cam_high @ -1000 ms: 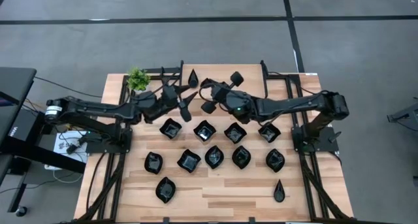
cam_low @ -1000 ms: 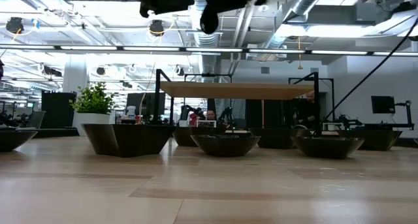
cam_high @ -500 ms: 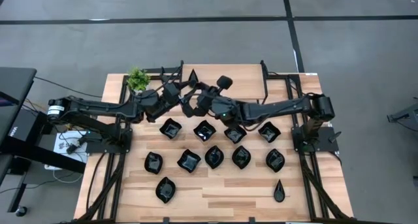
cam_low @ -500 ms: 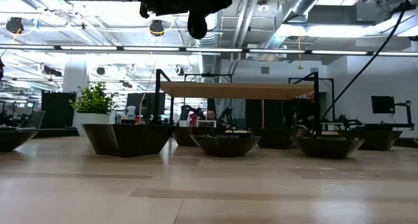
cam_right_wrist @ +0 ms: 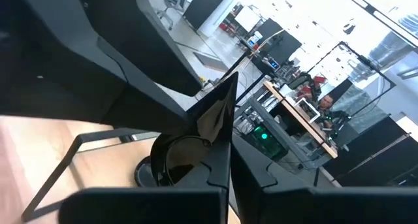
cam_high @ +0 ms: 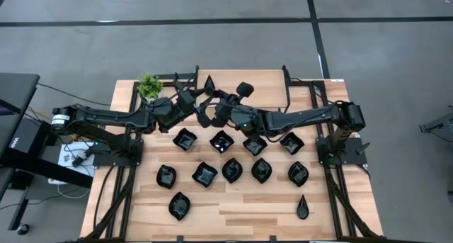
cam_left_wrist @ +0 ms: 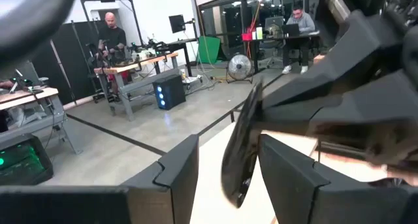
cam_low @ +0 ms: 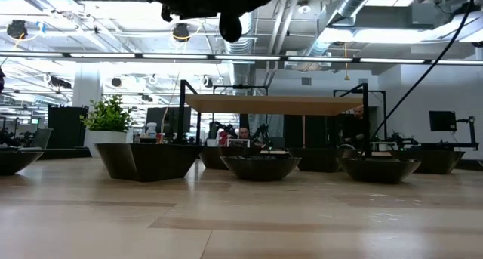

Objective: Pick & Place Mini shaped plates
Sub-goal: Stack the black drop shaped plate on top of the black drop shaped plates on the shelf

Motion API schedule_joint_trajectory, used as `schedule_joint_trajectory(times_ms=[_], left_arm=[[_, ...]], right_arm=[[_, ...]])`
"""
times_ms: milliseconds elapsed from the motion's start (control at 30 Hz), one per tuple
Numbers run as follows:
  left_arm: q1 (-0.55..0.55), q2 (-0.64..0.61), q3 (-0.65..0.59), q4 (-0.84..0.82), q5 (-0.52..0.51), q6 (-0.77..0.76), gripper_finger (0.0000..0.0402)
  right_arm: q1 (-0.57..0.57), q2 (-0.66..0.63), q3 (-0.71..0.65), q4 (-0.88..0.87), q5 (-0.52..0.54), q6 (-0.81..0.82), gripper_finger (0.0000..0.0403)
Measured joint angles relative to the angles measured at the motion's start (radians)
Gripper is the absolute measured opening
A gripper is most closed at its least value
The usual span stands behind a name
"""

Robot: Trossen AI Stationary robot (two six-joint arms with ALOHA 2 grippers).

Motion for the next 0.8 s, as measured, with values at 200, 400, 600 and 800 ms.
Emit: schedule_joint_trajectory(times_ms=[200, 400, 600, 800], left_arm=[[0.0, 0.0, 0.0, 0.001, 0.02, 0.0, 0.0156], [0.0, 0.0, 0.0, 0.001, 0.078, 0.0, 0.0112], [0.0, 0.0, 0.0, 0.01, 0.128, 0.0, 0.006], [0.001, 0.0, 0.0, 0.016, 0.123, 0.0, 0.0015]], right_arm=[[0.018, -0.014, 0.0, -0.006, 0.0, 0.002, 0.0], [0.032, -0.014, 0.0, -0.006, -0.003, 0.004, 0.0], [0.038, -0.014, 0.0, -0.006, -0.027, 0.027, 0.0], [0.038, -0.014, 0.0, -0.004, -0.027, 0.03, 0.0]])
